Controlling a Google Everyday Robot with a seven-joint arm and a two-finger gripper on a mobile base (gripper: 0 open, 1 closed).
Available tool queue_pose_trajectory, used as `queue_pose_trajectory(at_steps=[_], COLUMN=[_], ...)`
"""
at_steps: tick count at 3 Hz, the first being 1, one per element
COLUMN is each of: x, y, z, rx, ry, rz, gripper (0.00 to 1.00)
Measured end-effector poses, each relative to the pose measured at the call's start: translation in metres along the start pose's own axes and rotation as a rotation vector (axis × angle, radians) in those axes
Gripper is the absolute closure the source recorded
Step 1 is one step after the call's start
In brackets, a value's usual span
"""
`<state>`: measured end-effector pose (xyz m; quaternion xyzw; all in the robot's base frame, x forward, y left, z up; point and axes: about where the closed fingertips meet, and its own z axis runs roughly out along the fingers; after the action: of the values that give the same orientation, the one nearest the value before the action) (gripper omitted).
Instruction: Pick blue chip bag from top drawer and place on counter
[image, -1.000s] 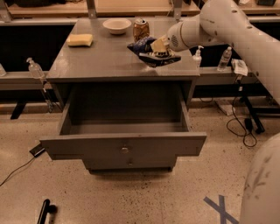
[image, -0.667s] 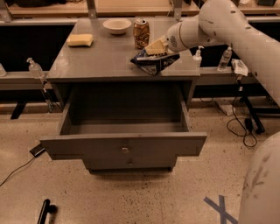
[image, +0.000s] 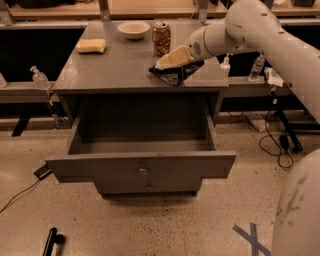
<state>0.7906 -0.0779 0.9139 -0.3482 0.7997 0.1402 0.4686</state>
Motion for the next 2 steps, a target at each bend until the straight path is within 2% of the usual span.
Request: queue_pose_trajectory(at_steps=[1, 2], x=[-0.025, -0.06], y=[-0.006, -0.017], z=[-0.015, -0.058], rx=[-0.008, 0.007], ry=[-0.086, -0.216], rz=[0.001, -0.014], gripper=[0.0, 0.0])
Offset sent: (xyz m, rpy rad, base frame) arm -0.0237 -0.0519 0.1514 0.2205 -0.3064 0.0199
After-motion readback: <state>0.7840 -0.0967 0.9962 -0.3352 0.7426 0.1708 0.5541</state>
